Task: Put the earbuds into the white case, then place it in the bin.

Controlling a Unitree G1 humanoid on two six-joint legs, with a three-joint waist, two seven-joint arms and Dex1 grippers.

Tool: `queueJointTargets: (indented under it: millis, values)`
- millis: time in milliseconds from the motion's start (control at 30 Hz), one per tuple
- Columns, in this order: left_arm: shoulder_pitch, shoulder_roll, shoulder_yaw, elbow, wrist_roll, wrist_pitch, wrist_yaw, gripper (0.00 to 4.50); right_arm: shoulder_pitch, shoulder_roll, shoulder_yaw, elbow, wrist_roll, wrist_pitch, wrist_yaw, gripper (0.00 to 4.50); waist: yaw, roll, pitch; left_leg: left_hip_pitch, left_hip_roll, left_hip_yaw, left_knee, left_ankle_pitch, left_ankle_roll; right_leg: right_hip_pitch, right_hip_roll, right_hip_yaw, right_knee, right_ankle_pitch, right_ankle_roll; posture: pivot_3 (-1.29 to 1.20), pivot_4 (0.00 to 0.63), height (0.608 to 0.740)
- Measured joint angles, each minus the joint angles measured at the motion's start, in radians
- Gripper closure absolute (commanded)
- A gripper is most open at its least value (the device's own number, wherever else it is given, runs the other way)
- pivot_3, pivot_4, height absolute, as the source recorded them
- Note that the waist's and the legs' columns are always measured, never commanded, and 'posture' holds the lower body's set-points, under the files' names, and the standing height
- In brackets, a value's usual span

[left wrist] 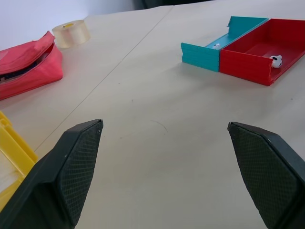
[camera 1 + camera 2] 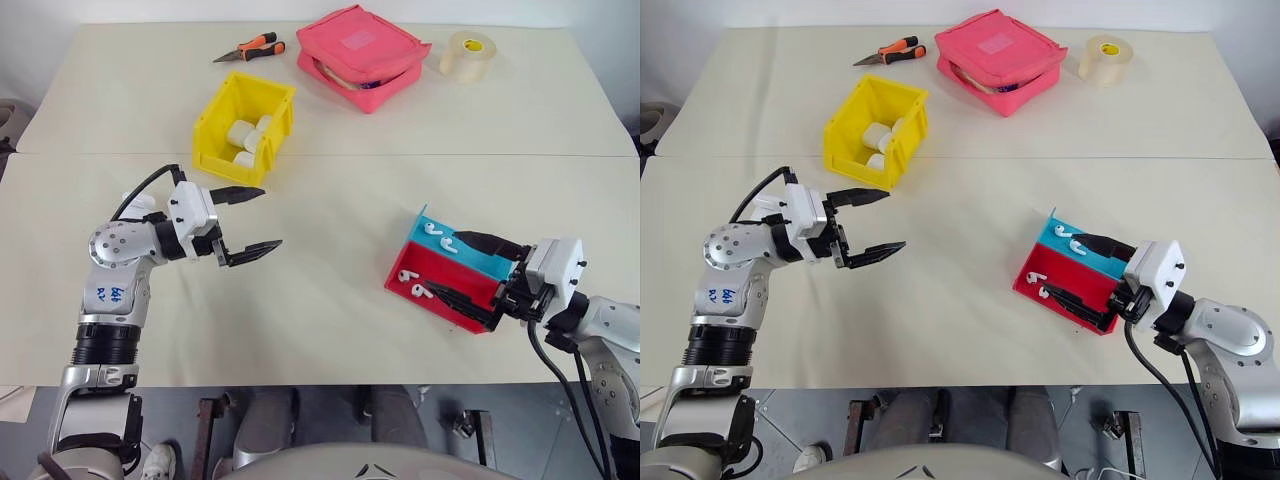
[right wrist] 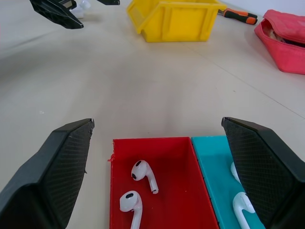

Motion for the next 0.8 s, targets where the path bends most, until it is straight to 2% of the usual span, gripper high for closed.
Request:
queueJointTargets:
  millis: [400, 600, 800]
  values:
    - [0.072, 0.008, 0.033, -0.051, -0.015, 0.022, 0.043, 0.03, -0.014, 0.003, 0.007, 0.014, -0.004, -0.06, 0.05, 0.0, -0.001, 0.0, 0.0, 0.0, 0.0, 0.0, 0.0, 0.0, 0.0, 0.0, 0.0, 0.0, 0.0, 0.0, 0.0, 0.0, 0.15, 0.74]
    - [0.22, -0.011, 0.188, -0.129, -0.016, 0.108, 0.271, 0.03, -0.089, 0.044, 0.079, 0.041, -0.009, -0.092, 0.059, 0.0, -0.004, 0.0, 0.0, 0.001, 0.002, 0.001, -0.001, -0.001, -0.001, -0.001, 0.001, 0.001, 0.0, 0.0, 0.0, 0.0, 0.15, 0.74]
    - [0.487, -0.084, 0.352, -0.305, -0.003, 0.197, 0.532, 0.03, -0.208, 0.153, 0.171, 0.025, -0.005, -0.125, 0.026, 0.0, -0.005, 0.0, 0.0, 0.001, 0.003, -0.003, -0.002, -0.001, -0.002, -0.002, 0.001, 0.003, 0.0, 0.0, 0.0, 0.0, 0.15, 0.74]
